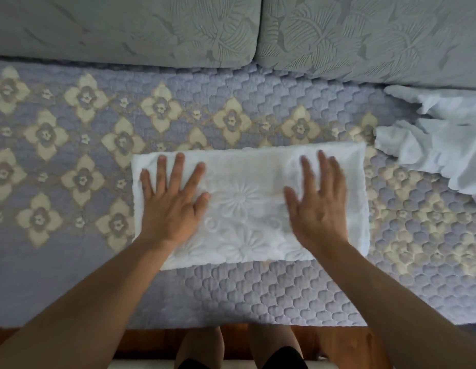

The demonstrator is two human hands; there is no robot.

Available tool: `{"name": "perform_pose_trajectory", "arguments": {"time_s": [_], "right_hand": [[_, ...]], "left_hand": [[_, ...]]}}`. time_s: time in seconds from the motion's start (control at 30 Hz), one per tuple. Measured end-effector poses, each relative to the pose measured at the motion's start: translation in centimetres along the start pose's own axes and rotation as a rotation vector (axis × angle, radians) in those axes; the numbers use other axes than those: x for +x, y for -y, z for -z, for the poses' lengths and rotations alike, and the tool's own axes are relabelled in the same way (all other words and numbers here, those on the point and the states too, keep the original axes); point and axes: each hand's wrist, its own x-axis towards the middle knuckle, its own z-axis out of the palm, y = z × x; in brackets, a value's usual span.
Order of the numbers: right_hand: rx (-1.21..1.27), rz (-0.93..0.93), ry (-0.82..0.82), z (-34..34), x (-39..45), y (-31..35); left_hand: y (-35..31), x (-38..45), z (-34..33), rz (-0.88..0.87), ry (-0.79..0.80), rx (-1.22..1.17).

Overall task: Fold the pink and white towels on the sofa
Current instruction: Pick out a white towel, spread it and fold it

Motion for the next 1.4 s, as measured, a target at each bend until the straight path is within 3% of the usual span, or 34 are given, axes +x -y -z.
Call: {"name": "perform_pose_trajectory", "arguments": {"time_s": [0.1, 0.23, 0.33, 0.4, 0.5, 0.6, 0.7, 0.77, 0.87, 0.93, 1.0, 1.1, 1.17, 1.23, 1.3, 1.33, 1.4], "right_hand": [[-0.082, -0.009, 0.204, -2.9, 1.1, -1.9], [-0.096, 0.037, 0.182, -4.8, 1.7, -5.4], [0.021, -0.047, 0.159, -3.1, 2.0, -4.2], [0.155, -0.115, 0.087, -1.4, 2.3, -1.9], [0.579, -0.034, 0.022, -0.9, 0.4, 5.1], [0.956, -0.048, 0.186, -3.4, -1.3, 11.8], [0.794, -0.142, 0.206, -6.3, -0.3, 13.3], [0.763, -0.163, 0.170, -6.8, 0.1, 13.1], [1.092, -0.369, 0.290, -3.6, 0.6, 12.7], [1.340, -0.485, 0.405, 0.2, 1.4, 10.8], [1.506, -0.483, 0.536, 4.6, 2.2, 8.3], [1.610, -0.354, 0.710, 10.7, 2.4, 4.8], [1.383, -0.328, 0.615, 12.8, 2.0, 2.4], [1.028, -0.480, 0.392, 12.7, 2.0, -0.1], [0.828, -0.593, 0.252, 11.0, 1.9, -2.6], [0.762, -0.596, 0.226, 10.1, 2.0, -3.6], [0.684, -0.580, 0.209, 8.2, 2.4, -5.7]], "left_hand": [[1.6, -0.1, -1.9, -0.088, -0.127, 0.020], [3.4, 0.4, -2.4, -0.154, -0.153, 0.014], [2.8, 0.1, -0.8, -0.152, -0.147, -0.068], [2.9, -0.7, 0.6, -0.014, -0.174, -0.114], [4.2, -2.2, 1.4, 0.347, -0.200, -0.351], [5.3, -3.6, 1.6, 0.623, -0.123, -0.834], [5.9, -4.2, 1.9, 0.699, -0.004, -1.103], [6.4, -3.9, 2.2, 0.748, 0.222, -1.399], [6.2, -3.2, 5.3, 0.676, 0.507, -1.781], [4.3, -2.7, 8.3, 0.524, 0.548, -1.882], [0.6, -2.3, 11.4, 0.387, 0.555, -1.909], [-7.1, -1.5, 15.1, 0.189, 0.696, -1.942], [-12.6, -0.9, 16.2, 0.141, 0.778, -1.937], [-16.7, -0.4, 16.0, 0.126, 0.780, -1.877], [-18.7, -0.5, 15.0, 0.132, 0.646, -1.750], [-18.7, -0.7, 14.1, 0.096, 0.449, -1.573], [-18.0, -1.0, 11.3, -0.081, 0.051, -1.004]]}}
